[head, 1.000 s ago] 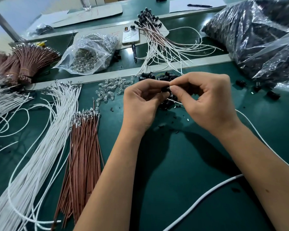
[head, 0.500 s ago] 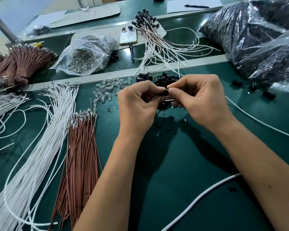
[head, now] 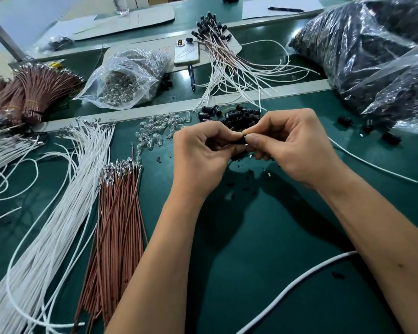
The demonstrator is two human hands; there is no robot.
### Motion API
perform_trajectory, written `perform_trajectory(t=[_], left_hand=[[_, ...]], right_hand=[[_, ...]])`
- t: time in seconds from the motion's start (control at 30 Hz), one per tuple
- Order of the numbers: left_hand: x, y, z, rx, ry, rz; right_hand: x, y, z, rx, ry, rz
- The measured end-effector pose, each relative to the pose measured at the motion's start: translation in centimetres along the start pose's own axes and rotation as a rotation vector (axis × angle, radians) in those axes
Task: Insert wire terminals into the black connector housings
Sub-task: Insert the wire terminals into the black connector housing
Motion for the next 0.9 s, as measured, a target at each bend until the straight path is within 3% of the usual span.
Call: perform_trajectory(t=[0.13,0.57,0.9], left_hand=[[-0.3,0.1,0.0,0.067,0.13,0.029],[-0.1,0.1,0.2,0.073,0.11,-0.029],[-0.2,0.2,0.3,0.059,0.084,-0.009]], right_hand=[[0.3,-0.2,0.2,-0.025,-0.09,0.033],[0.3,-0.1,0.9,-0.093,-0.183,-0.043],[-0.1,0.0,1.3,-0.071,-0.161,-0.006]])
Point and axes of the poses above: each hand's wrist, its own y-axis away from the middle knuckle, its own x-axis out of the back of the hand, z = x × y, the point moved 4 cm from there along -y, towards the middle knuckle, and after that the axes turned 6 degrees about -y, right-handed, at the moved point
